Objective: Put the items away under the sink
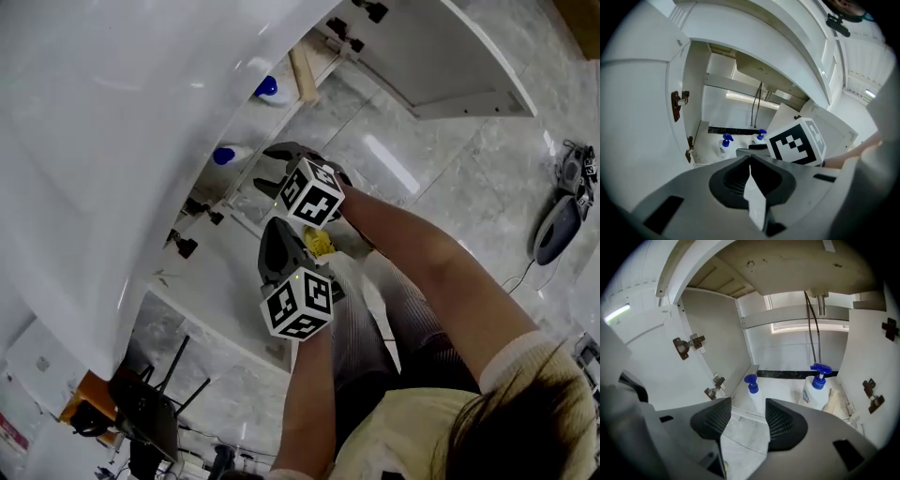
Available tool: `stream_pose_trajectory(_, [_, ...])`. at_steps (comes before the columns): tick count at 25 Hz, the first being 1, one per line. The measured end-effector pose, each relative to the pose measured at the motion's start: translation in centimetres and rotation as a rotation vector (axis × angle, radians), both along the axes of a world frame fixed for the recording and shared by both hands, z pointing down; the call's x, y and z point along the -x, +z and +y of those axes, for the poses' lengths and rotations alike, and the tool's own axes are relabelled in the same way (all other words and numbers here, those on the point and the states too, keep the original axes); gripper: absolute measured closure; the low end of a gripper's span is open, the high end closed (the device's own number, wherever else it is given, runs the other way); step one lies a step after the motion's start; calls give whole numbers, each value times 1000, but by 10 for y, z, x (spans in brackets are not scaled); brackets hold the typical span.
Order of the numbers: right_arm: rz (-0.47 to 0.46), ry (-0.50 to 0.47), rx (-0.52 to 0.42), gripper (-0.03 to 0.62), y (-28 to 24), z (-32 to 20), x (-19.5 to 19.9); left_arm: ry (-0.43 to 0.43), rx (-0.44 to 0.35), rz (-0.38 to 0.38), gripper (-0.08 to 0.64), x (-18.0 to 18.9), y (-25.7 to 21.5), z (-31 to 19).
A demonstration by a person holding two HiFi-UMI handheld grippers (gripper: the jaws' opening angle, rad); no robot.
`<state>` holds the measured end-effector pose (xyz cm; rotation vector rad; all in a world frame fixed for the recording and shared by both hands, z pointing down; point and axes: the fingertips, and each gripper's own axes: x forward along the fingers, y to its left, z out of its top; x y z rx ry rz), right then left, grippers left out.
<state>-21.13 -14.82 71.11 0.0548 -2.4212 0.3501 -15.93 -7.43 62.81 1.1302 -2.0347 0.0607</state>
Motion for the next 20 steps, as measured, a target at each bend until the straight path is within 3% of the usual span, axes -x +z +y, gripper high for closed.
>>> stream_pose_trajectory(10, [17, 53, 59, 387, -64, 6, -41, 11, 6, 22, 520, -16, -49, 0])
stream_pose_trajectory(20, [12, 152, 81, 474, -128, 13, -82, 18, -14, 26, 520, -41, -101, 17])
